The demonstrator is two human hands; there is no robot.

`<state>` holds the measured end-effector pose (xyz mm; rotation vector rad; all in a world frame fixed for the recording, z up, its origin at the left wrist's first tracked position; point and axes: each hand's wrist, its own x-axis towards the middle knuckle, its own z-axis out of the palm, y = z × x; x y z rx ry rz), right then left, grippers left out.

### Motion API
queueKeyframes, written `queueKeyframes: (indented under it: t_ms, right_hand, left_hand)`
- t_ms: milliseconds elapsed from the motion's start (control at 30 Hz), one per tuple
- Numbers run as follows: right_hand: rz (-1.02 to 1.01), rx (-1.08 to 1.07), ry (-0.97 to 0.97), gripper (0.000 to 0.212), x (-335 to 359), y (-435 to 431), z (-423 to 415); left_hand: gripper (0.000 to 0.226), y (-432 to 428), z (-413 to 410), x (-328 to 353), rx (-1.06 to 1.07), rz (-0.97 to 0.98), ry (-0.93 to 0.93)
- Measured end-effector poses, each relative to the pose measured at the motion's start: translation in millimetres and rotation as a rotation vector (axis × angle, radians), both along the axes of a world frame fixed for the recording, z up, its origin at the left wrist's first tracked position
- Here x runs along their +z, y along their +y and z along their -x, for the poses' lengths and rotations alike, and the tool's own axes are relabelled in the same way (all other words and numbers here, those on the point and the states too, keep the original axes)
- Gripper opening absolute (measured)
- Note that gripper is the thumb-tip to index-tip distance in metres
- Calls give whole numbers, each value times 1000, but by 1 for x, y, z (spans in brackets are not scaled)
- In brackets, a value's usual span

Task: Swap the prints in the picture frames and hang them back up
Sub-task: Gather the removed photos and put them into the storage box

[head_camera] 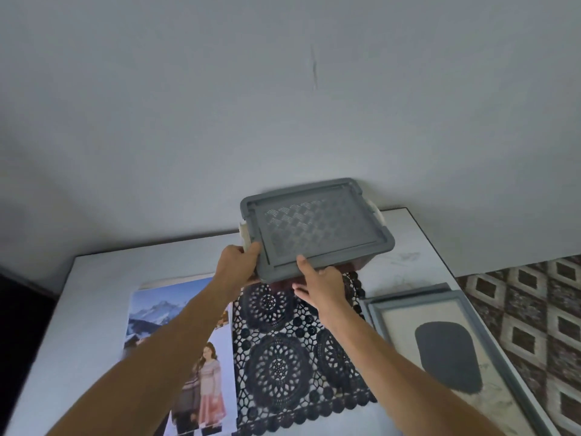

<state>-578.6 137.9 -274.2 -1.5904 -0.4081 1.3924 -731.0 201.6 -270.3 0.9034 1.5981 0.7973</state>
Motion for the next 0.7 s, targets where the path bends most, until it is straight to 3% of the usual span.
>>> queueKeyframes:
  t_ms: [133,267,367,467,567,633,700]
  right_hand:
    - [33,284,-134,45,5,-7,14]
    - [35,441,-352,66,18,-12,8]
    - [-68,502,-682,52,22,-10,-11]
    - [-168,379,-990,43,22,-1,-36]
    - [-299,178,-1128,41,23,9,-56]
    - [-270,137,-1254,29,20,16,-65]
    - [-134,204,-1286,36,15,22,-69]
  left_hand:
    - [36,-4,35,-1,36,6,29]
    - [30,-6,46,4,26,-57,141]
    - [29,-6,47,9,9,-93,262]
    - [28,-5,46,10,-8,-126,322]
    - [26,-5,44,11,13,-133,351]
    - [32,-6,42,12,-9,-133,406]
    - [43,-7,41,12,-34,-156,454]
